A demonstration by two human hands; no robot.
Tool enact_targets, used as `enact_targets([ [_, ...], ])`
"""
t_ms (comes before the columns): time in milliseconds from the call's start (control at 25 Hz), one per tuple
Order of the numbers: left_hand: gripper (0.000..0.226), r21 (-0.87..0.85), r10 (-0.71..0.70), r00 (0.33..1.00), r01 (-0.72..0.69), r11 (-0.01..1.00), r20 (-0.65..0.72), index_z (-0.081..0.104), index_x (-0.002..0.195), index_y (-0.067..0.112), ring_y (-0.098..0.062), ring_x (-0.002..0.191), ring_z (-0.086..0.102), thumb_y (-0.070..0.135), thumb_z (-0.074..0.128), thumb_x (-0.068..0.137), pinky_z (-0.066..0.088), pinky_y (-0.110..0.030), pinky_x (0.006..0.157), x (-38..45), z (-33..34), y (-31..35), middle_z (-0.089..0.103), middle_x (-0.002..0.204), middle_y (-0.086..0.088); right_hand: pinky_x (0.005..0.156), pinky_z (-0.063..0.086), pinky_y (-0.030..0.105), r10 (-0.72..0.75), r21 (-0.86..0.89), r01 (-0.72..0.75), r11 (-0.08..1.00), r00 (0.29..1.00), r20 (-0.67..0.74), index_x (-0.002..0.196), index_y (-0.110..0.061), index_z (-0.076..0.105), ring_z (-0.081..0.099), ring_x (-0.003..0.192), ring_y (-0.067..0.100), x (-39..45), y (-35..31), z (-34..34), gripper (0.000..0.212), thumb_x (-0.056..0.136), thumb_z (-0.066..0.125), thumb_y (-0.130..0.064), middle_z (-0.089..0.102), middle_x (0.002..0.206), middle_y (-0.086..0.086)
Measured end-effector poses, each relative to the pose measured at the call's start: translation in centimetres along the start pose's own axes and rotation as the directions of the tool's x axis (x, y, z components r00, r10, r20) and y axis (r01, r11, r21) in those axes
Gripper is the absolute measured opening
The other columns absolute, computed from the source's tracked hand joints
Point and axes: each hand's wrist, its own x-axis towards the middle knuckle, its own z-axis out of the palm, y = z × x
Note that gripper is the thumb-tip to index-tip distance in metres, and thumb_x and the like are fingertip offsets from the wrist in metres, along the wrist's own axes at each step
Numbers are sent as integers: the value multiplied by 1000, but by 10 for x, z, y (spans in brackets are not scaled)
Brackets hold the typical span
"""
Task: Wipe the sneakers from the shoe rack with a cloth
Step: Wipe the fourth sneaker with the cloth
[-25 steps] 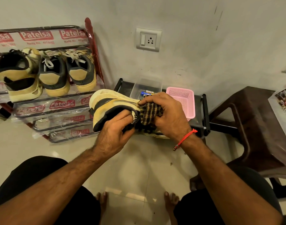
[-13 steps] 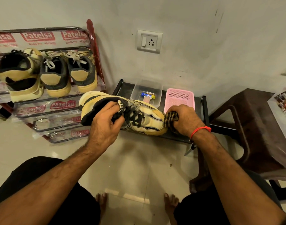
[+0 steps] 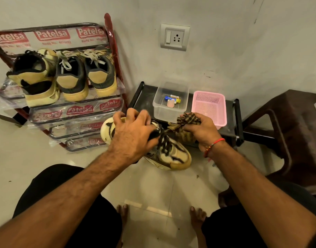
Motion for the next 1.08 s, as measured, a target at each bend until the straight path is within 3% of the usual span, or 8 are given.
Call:
enact_targets([
  [120,32,-97,36,991,-24,995,130,68,115,37,-29,151,12,57,53,95,10,-78,111,3,10,-7,22,163,7,85,51,15,-185,-264,208,942,976,112,106,-15,71,66,100,8,-2,-3,4,35,79,74,8,70,102,-4],
  [240,33,-316,-21,964,108,943,264,60,125,35,-19,146,30,51,42,102,15,-78,111,7,16,-10,44,151,13,97,51,23,-349,-343,359,868,933,92,114,-17,70,61,112,9,-11,-14,0,43,77,77,4,67,115,0],
  [400,39,-405,-114,979,175,897,170,62,131,28,-25,156,-12,47,41,104,-3,-74,116,14,16,-15,6,167,20,93,44,12,-626,-416,567,711,780,-7,113,-18,70,59,105,5,-35,-34,3,49,71,79,6,65,110,2],
  [520,47,-314,-187,978,207,927,92,57,140,22,-26,157,-5,46,38,104,-15,-62,117,17,13,-19,27,165,10,93,43,13,-697,-428,641,637,717,36,113,-16,70,59,105,8,-49,-41,12,48,72,82,4,64,110,5],
  [640,39,-422,-275,958,284,861,84,66,112,25,-32,123,57,50,38,101,23,-67,117,15,15,-24,70,112,0,93,47,14,-626,-391,615,684,771,117,113,-18,69,59,107,11,-54,-35,19,50,69,85,0,63,111,4],
  [720,40,-488,-318,944,320,812,90,64,91,23,-26,86,64,53,40,101,52,-48,87,12,15,-30,64,83,2,95,47,12,-562,-370,573,731,814,148,115,-20,69,57,109,10,-55,-30,22,51,70,86,-4,62,114,2],
  [880,38,-650,-332,926,364,667,178,58,77,22,-16,65,55,49,49,102,36,-31,56,10,7,-37,57,68,5,99,46,17,-584,-487,578,655,796,160,118,-18,68,57,112,14,-45,-25,21,45,77,79,-3,61,116,3],
  [1080,16,-820,-61,921,373,434,386,66,92,26,-3,67,66,40,73,89,54,-24,68,7,1,-31,68,75,11,97,47,21,-647,-605,583,542,749,143,121,-13,67,55,111,18,-33,-19,11,45,78,76,-2,60,117,8],
])
